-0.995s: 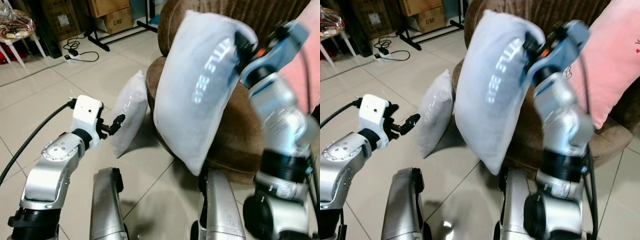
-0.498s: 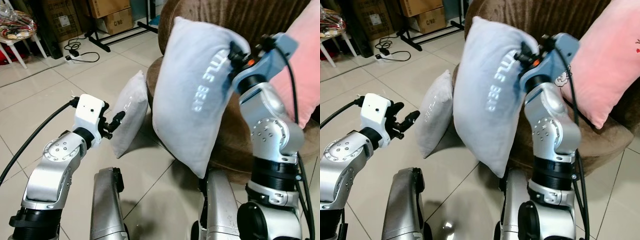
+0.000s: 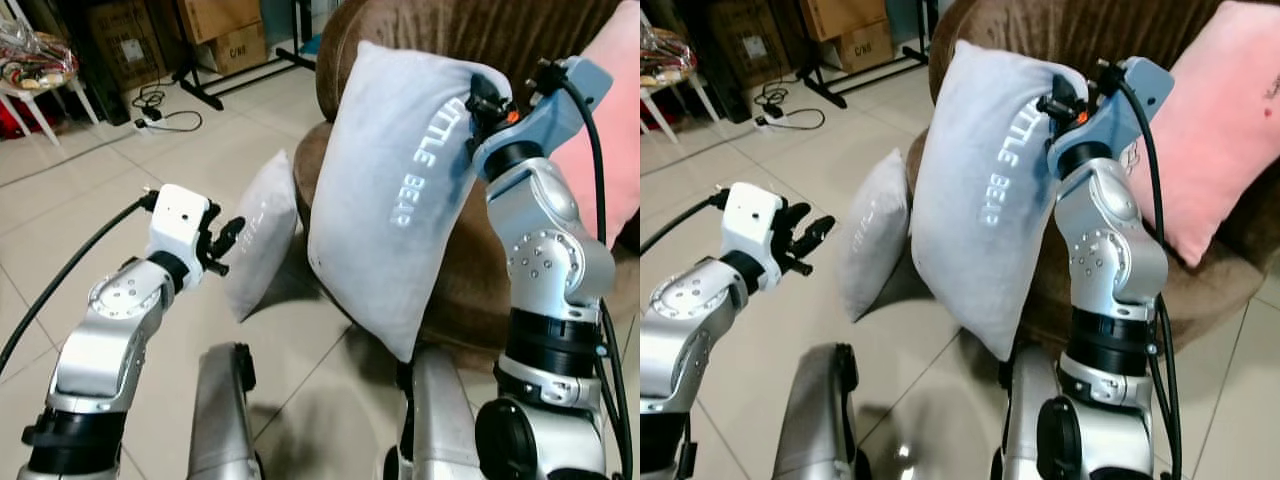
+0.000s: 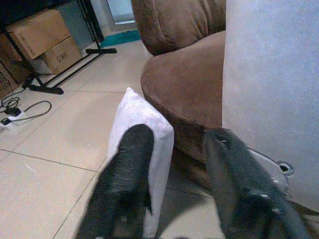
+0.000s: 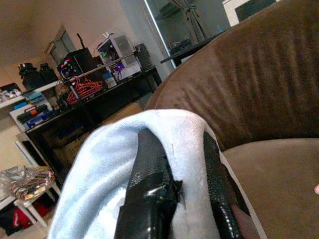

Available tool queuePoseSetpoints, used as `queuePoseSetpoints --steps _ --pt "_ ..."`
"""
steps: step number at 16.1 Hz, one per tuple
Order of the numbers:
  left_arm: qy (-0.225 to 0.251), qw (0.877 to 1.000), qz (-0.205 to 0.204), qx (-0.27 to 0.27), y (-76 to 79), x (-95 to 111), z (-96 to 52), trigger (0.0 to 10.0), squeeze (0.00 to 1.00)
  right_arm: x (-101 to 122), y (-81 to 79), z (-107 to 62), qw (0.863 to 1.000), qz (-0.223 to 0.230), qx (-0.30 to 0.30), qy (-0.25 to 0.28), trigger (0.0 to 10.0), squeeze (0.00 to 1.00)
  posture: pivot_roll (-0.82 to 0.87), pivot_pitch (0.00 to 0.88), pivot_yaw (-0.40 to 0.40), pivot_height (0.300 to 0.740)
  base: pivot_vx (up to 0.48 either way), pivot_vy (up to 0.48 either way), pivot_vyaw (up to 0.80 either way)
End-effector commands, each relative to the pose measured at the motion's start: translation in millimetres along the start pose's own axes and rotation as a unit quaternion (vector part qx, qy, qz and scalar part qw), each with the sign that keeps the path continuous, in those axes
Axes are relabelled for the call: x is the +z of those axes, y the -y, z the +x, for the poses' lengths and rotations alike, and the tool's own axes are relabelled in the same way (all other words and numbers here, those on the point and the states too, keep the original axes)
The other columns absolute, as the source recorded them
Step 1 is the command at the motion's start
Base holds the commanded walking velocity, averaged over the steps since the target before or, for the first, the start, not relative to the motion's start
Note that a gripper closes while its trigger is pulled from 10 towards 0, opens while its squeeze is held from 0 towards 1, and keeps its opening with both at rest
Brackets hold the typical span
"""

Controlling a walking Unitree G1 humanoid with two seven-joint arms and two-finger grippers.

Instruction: Move the pillow to the sofa from floor

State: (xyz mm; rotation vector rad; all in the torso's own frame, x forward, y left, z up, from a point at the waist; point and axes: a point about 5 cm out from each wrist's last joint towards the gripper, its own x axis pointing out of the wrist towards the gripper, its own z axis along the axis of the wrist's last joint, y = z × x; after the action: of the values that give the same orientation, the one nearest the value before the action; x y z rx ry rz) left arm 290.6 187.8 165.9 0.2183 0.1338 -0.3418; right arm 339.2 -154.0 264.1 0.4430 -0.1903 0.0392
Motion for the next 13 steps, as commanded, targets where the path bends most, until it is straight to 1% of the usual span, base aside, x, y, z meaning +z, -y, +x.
queuePoseSetpoints --steps 1,4,5,6,7,8,9,10,11,12,13 --pt "0.011 1.0 0.003 0.0 -1.8 4 -1.1 0.0 0.0 6 -6.0 1.6 1.0 -0.002 0.006 0.013 0.0 0.0 -0.1 0.0 0.032 0.52 0.0 0.0 0.0" --pt "0.011 1.0 0.004 0.005 -2.4 5 -1.3 0.0 0.0 5 -5.9 1.0 1.0 -0.009 0.005 0.011 0.0 0.0 -0.1 0.0 0.032 0.545 0.0 0.0 0.0" --pt "-0.01 1.0 0.003 0.026 -6.2 3 -1.4 8.2 0.0 6 -3.7 -0.5 0.997 -0.071 -0.003 0.014 0.0 0.0 -0.11 0.0 0.036 0.555 0.0 0.0 0.0" --pt "-0.019 0.999 0.004 0.033 -7.6 2 -1.6 8.2 0.0 6 -3.0 -1.1 0.996 -0.087 -0.007 0.015 0.0 0.0 -0.11 0.0 0.036 0.56 0.0 0.0 0.0" --pt "-0.017 0.999 0.01 0.032 -9.1 3 -2.0 10.0 0.0 8 -1.6 -3.6 0.996 -0.087 -0.008 0.02 0.0 0.0 -0.11 0.0 0.039 0.57 0.0 0.0 0.0" --pt "-0.034 0.998 0.002 0.044 -12.4 3 -0.2 10.0 0.0 11 -0.5 -6.4 0.997 -0.078 -0.012 0.028 0.0 0.0 -0.11 0.0 0.042 0.58 0.0 0.0 0.0" --pt "-0.014 0.998 -0.002 0.061 -16.0 9 2.2 10.0 0.0 12 0.3 -9.2 0.997 -0.071 -0.015 0.033 0.0 0.0 -0.11 0.0 0.045 0.59 0.0 0.0 0.0" --pt "0.018 0.995 0.007 0.094 -21.3 17 4.3 10.0 0.0 12 1.0 -12.7 0.997 -0.067 -0.019 0.038 0.0 0.0 -0.11 0.0 0.045 0.6 0.0 0.0 0.0" --pt "0.052 0.992 0.002 0.112 -24.4 24 5.6 10.0 0.0 10 1.6 -16.2 0.997 -0.058 -0.022 0.039 0.0 0.0 -0.11 0.0 0.049 0.61 0.0 0.0 0.0" --pt "0.058 0.99 -0.014 0.124 -26.2 28 6.6 10.0 0.0 7 1.8 -21.1 0.996 -0.07 -0.023 0.04 0.0 0.0 -0.12 0.0 0.05 0.62 0.0 0.0 0.0" --pt "0.067 0.99 -0.01 0.123 -26.4 35 7.4 10.0 0.0 4 3.1 -26.5 0.994 -0.09 -0.033 0.045 0.0 0.0 -0.12 0.0 0.053 0.63 0.0 0.0 0.0"
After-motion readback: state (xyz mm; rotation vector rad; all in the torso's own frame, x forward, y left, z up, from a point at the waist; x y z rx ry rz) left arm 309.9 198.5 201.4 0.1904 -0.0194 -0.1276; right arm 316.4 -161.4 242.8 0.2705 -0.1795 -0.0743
